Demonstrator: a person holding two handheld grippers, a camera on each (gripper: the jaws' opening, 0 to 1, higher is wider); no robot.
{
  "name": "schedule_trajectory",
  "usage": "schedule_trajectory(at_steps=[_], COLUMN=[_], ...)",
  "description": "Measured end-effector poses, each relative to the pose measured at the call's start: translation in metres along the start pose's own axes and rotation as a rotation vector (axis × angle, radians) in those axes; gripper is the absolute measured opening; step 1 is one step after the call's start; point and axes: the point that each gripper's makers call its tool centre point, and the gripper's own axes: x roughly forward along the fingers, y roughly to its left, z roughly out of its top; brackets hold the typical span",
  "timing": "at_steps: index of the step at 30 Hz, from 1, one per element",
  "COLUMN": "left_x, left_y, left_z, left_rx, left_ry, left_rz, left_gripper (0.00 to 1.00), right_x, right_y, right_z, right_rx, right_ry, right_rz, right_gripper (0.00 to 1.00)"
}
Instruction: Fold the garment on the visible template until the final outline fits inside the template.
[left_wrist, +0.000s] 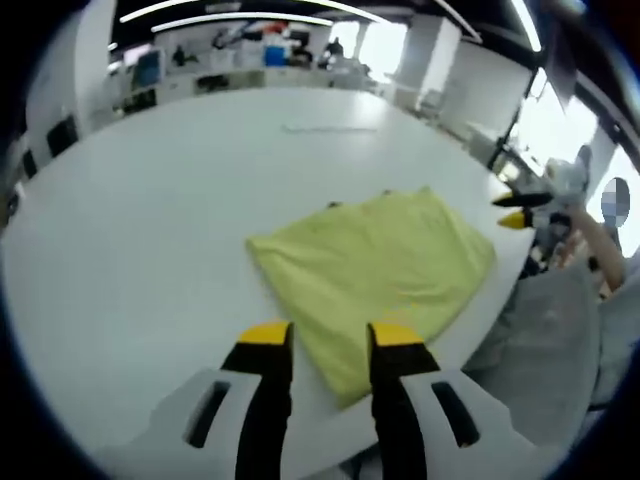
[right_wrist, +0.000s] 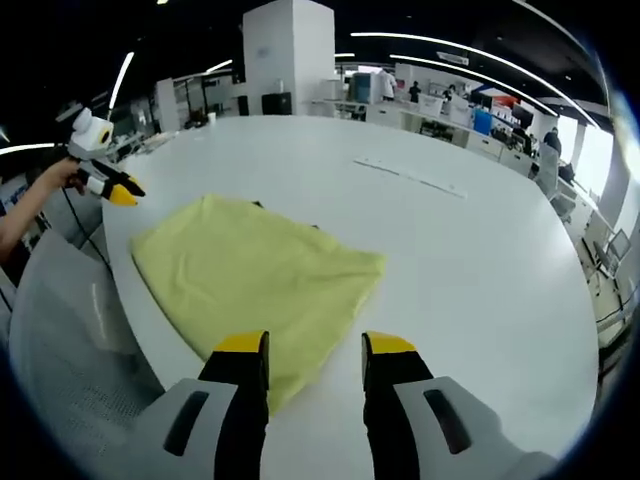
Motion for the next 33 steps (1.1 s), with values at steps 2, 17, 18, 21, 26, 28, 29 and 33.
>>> schedule_trajectory(at_steps=[2, 17, 18, 21, 26, 28, 29, 33], left_x=[0.000, 0.005, 0.006, 0.007, 0.007, 0.007, 0.007, 0.006], left_y=[-0.001, -0.001, 0.000, -0.001, -0.004, -0.006, -0.007, -0.008], left_z=[-0.005, -0.035, -0.037, -0.044, -0.053, -0.055, -0.056, -0.059], left_rx=[-0.015, -0.067, -0.078, -0.093, -0.114, -0.123, -0.124, -0.132], left_ry=[0.009, 0.058, 0.057, 0.070, 0.080, 0.082, 0.082, 0.087], left_rz=[-0.005, -0.010, -0.010, -0.010, -0.015, -0.018, -0.018, -0.019], left_gripper=[0.25, 0.22, 0.22, 0.21, 0.20, 0.20, 0.19, 0.19], right_x=[-0.001, 0.001, 0.002, 0.003, 0.003, 0.002, 0.002, 0.002], right_y=[0.001, 0.012, 0.012, 0.013, 0.017, 0.019, 0.021, 0.026], right_z=[-0.006, -0.031, -0.032, -0.037, -0.047, -0.050, -0.052, -0.057], right_rx=[0.013, 0.065, 0.068, 0.081, 0.095, 0.095, 0.097, 0.110], right_ry=[0.007, 0.053, 0.055, 0.066, 0.089, 0.094, 0.099, 0.106], right_rz=[0.000, 0.028, 0.028, 0.032, 0.044, 0.048, 0.051, 0.061], right_gripper=[0.34, 0.25, 0.25, 0.24, 0.21, 0.20, 0.20, 0.18])
